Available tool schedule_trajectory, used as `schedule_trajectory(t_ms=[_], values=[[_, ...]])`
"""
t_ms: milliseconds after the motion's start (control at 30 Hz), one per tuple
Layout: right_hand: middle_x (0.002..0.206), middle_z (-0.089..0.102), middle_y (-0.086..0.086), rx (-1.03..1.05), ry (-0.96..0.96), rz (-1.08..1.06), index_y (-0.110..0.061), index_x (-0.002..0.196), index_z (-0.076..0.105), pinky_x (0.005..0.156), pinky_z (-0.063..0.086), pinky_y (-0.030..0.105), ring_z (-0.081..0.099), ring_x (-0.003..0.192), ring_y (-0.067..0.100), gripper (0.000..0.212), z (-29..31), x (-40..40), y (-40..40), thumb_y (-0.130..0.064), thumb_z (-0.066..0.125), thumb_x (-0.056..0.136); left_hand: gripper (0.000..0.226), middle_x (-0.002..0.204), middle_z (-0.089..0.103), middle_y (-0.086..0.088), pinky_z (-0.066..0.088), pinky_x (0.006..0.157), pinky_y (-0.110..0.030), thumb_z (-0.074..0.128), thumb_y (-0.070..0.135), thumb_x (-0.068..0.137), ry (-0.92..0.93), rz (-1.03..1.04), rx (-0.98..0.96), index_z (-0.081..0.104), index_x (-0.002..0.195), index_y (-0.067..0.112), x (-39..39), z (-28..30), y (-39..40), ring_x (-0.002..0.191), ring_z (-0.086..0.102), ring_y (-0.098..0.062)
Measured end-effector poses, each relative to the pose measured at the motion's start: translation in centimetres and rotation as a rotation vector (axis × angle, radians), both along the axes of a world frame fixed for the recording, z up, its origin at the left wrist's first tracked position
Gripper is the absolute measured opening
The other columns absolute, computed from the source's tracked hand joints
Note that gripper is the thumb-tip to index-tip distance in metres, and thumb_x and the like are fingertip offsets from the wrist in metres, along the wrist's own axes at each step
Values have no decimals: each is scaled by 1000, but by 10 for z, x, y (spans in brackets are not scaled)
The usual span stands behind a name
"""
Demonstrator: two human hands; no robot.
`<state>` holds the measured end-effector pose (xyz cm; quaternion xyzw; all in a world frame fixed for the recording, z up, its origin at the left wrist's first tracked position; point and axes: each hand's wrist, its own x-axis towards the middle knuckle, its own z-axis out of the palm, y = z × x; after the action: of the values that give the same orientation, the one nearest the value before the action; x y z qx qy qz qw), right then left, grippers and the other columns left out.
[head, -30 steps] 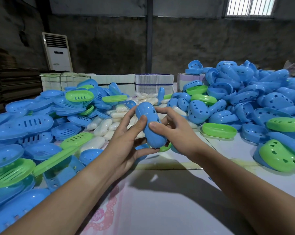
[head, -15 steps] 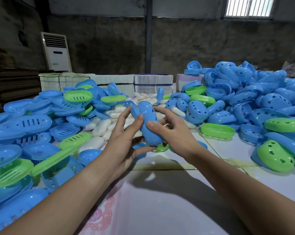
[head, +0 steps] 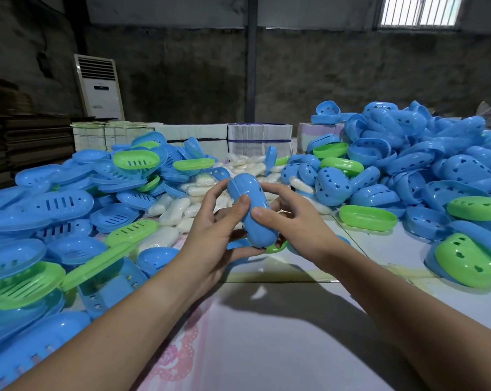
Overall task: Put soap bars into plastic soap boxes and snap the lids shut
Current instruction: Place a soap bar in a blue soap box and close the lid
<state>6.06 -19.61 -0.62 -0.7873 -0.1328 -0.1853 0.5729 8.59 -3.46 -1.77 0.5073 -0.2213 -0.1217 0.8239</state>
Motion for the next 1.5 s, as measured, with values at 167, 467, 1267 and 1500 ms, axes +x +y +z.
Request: schedule_trajectory(t_ms=[167,467,1267,1500], values=[[73,60,-14,-6,-12,11,-39,123,60,57,50,20,63,65,5,63,1,1,-1,-58,73,64,66,111,77,-1,60,57,-36,77,44,74,-46,5,27,53,136,43,0,1,1,99,76,-34],[78,57,-20,-4,-78,14,-61,111,57,60,48,16,55,62,2,51,3,0,-2,-58,75,64,65,116,76,-9,61,62,-37,74,34,78,-43,-25,-19,52,140,31,0,3,2,100,76,-27],[102,66,19,8,73,42,-34,137,55,57,52,29,66,78,13,60,3,-3,-4,-49,65,80,47,121,74,-9,62,70,-45,73,45,80,12,-65,78,74,119,19,5,5,8,104,75,-26],[103,65,22,15,80,47,-32,137,55,57,52,28,67,77,13,62,5,-5,-1,-49,66,79,44,117,75,-9,62,67,-46,77,46,74,19,-55,89,77,110,20,5,7,9,99,76,-28]])
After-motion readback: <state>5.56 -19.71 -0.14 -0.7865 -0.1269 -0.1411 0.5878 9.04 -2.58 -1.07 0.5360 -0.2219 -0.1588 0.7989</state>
